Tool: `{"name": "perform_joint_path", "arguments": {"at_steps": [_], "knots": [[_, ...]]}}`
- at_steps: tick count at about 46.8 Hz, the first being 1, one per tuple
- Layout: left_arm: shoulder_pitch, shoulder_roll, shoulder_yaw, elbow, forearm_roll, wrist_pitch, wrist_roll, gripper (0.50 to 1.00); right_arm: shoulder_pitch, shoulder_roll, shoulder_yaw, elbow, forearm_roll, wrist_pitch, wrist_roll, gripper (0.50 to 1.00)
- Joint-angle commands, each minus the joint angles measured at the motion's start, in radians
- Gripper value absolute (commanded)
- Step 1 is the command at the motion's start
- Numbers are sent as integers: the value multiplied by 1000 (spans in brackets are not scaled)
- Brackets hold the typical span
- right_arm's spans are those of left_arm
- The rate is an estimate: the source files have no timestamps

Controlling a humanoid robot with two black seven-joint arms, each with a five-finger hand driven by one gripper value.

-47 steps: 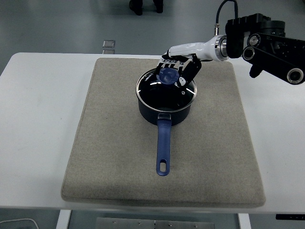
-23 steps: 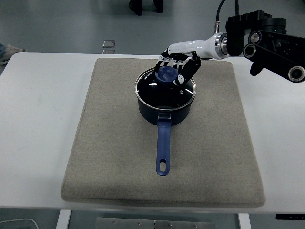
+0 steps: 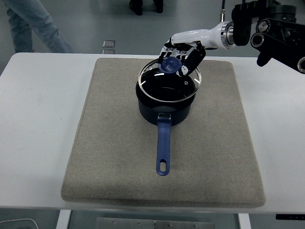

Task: Lift the pot lid and place it to the right of the pot.

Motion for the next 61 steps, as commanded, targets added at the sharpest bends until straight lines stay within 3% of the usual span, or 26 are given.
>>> {"name": "perform_joint_path", "arguments": {"at_steps": [1, 26, 43, 61], "knots": [[0, 0, 0, 0, 0, 0, 0, 1000, 2, -10, 0, 0, 0, 2, 0, 500], [0, 0, 0, 0, 0, 0, 0, 1000, -18, -203, 4, 0, 11, 0, 2, 500], [0, 0, 0, 0, 0, 0, 0, 1000, -139, -288, 98, -6, 22, -9, 34, 500], [0, 0, 0, 0, 0, 0, 0, 1000, -230, -308, 102, -9, 20, -50, 64, 500]]}}
